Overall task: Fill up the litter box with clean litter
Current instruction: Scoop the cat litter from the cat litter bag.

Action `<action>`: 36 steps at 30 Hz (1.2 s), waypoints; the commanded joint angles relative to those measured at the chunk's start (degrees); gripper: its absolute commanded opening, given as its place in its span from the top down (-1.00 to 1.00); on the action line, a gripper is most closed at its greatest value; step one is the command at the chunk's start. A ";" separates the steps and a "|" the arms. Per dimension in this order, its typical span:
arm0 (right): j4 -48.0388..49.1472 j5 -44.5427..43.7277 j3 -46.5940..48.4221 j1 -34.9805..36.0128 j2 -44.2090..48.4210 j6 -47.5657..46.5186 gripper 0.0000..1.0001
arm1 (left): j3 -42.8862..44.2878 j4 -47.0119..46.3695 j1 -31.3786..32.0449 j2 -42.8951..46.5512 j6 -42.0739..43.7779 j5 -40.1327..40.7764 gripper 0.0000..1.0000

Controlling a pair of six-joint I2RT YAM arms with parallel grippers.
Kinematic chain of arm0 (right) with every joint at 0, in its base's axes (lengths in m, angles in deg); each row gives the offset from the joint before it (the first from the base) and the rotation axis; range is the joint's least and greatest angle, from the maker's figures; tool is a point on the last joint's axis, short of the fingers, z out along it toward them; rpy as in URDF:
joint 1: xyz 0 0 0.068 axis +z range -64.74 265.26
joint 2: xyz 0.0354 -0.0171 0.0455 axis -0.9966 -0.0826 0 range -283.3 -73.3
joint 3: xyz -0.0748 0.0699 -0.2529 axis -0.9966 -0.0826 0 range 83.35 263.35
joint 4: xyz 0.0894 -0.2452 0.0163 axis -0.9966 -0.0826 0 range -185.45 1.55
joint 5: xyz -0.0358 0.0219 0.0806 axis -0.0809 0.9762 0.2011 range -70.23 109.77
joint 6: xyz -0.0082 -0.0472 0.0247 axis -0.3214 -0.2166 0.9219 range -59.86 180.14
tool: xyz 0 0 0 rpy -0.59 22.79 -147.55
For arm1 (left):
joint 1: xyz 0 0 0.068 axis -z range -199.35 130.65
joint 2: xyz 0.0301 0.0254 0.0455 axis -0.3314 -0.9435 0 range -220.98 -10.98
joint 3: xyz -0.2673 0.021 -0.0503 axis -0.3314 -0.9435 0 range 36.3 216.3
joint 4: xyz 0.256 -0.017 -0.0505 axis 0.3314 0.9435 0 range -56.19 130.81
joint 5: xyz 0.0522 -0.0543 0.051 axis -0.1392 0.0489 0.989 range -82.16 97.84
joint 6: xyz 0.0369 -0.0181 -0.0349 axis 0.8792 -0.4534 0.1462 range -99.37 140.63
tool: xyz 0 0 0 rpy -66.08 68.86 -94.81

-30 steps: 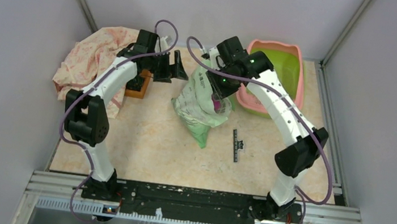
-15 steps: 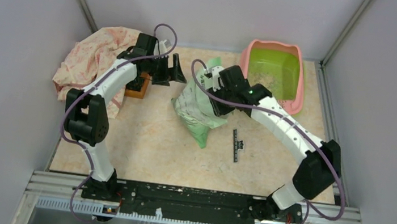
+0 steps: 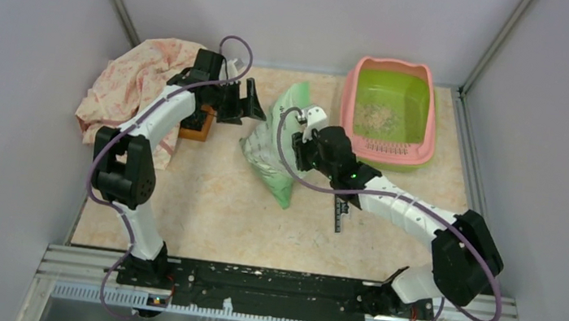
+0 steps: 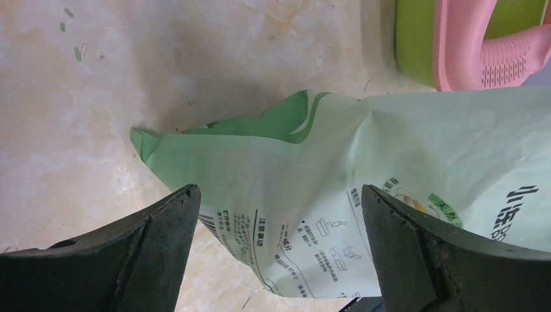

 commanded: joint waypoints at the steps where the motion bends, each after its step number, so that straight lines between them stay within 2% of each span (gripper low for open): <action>1: 15.49 0.74 -8.78 4.23 -5.62 0.20 1.00 | -0.26 -0.83 -0.33 -0.02 0.78 -0.25 -0.97; 7: 28.76 -3.54 -17.13 6.82 -3.98 -2.36 1.00 | 0.45 0.12 -0.33 0.28 1.11 0.63 -0.97; 14: 42.77 -11.46 -29.46 12.09 5.40 -9.40 1.00 | 0.93 0.51 -0.33 0.23 1.22 1.01 -0.97; 19: 49.60 -14.81 -37.20 13.78 12.89 -10.61 1.00 | 1.48 0.97 -0.33 -0.11 1.31 1.25 -0.97; 26: 49.39 -18.26 -43.47 14.76 23.15 -11.01 1.00 | 2.03 1.34 -0.37 -0.22 1.22 1.22 -0.97; 36: 39.74 -21.40 -49.33 15.09 41.66 -9.96 1.00 | 2.12 1.64 -0.33 -0.06 0.92 1.44 -0.97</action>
